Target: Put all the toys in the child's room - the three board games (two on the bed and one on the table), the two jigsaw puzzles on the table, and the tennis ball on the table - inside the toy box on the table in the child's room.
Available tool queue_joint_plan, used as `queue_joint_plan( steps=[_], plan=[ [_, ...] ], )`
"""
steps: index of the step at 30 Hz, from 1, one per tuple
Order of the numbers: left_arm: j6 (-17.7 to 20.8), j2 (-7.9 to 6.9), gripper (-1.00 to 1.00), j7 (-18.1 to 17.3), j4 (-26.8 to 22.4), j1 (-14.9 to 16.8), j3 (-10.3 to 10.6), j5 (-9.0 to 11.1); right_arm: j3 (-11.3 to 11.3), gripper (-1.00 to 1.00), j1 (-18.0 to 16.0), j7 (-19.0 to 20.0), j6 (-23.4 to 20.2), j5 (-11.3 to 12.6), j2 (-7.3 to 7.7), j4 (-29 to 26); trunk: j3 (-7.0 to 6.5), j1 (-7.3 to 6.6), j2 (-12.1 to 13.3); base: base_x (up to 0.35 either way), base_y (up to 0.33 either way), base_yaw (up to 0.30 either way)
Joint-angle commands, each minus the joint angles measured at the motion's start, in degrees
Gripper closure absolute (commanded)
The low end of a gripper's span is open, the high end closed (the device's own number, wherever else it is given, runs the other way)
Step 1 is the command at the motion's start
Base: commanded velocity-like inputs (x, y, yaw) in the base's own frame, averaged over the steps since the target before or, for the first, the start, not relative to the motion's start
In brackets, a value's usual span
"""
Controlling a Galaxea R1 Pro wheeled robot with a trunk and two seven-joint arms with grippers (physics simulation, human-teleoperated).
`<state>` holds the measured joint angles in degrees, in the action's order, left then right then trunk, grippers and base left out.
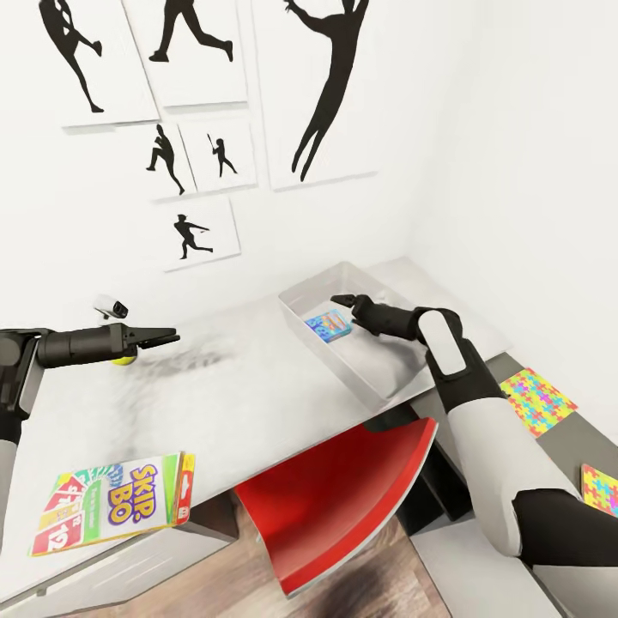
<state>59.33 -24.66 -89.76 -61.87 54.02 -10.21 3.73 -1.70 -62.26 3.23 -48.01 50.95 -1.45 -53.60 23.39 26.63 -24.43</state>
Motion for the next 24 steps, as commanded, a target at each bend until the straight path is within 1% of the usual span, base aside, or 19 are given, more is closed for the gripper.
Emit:
queue_joint_plan(
  steps=[1,6,9,12,15,17,22,24],
  plan=[
    [0.6,-0.03,-1.00,-0.2,0.0,0.0,0.0,0.0,0.0,-1.00,0.1,0.3,-0.4,-0.4,-0.03,-1.7,0.09,0.03,-0.1,-0.001,0.000,0.000],
    [0.6,-0.07,-1.00,-0.2,0.0,0.0,0.1,0.0,0.0,-1.00,0.4,0.0,-0.9,-0.2,0.05,-8.7,0.09,0.03,-0.1,0.000,0.000,0.000],
    [0.6,-0.13,-1.00,-0.2,0.0,0.0,0.1,0.0,0.0,-1.00,0.4,0.0,-2.1,-0.2,0.08,-11.0,0.09,0.03,-0.1,0.000,0.000,0.000],
    [0.6,-0.18,-1.00,-0.2,0.0,0.0,0.1,-0.1,0.1,-1.00,0.5,-0.1,-4.3,-0.2,-0.03,-14.4,0.09,0.03,-0.1,0.000,0.000,0.000],
    [0.5,-0.30,-1.00,-0.2,0.0,0.0,0.1,-0.1,0.2,-1.00,0.4,-0.3,-7.0,-0.3,-0.07,-20.1,0.05,0.03,-0.1,0.000,0.000,0.000],
    [0.5,-0.37,-1.00,-0.2,0.1,0.0,0.1,-0.1,0.4,-1.00,0.4,-0.4,-8.3,-0.2,0.05,-22.6,-0.06,0.03,-0.1,0.000,0.000,0.000],
    [0.5,-0.63,-1.00,-0.2,0.1,0.0,0.1,-0.1,0.6,-1.00,0.6,-0.4,-10.6,0.1,0.18,-25.4,-0.46,0.03,-0.1,-0.022,0.000,0.000],
    [0.5,-0.84,-1.00,-0.2,0.1,0.0,0.0,-0.1,0.7,-1.00,1.6,-0.4,-11.2,0.1,0.22,-26.6,-0.64,0.03,-0.1,-0.097,0.000,0.000]
  ],
)
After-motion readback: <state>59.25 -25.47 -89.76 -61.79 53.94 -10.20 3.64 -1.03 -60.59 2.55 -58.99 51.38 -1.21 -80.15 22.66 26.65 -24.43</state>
